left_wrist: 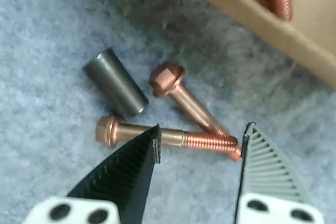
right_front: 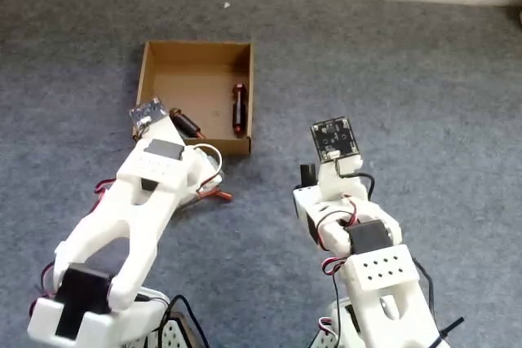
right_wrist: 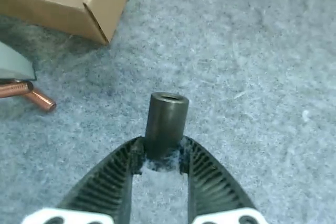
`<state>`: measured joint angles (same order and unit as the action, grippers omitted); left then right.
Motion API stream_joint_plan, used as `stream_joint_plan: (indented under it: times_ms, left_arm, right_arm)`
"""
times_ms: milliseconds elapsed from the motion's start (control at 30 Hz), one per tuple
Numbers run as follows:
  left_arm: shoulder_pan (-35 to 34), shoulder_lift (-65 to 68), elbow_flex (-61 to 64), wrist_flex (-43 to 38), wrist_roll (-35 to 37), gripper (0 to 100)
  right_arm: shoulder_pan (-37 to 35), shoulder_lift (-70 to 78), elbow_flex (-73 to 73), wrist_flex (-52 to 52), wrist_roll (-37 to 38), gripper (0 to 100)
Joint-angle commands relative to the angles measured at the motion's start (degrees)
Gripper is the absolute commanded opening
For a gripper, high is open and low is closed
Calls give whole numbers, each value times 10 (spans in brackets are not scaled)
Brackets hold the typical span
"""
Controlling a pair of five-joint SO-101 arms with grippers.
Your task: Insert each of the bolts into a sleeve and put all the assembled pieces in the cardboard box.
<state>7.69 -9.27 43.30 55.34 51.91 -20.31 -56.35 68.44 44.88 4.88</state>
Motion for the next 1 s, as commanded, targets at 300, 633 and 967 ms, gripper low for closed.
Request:
stream_joint_plan:
  times_ms: [300,633,967]
  left_arm:
    - [-4,78,-24,-63,4,261]
    - [-9,102,-43,-62,4,8]
    - [-6,32,-49,-60,3,5]
  right_arm:
    - [7,-13,-4,-15,-2,6]
    - [6,-16,6,-15,-1,6]
    - [3,-17,6,-13,-1,6]
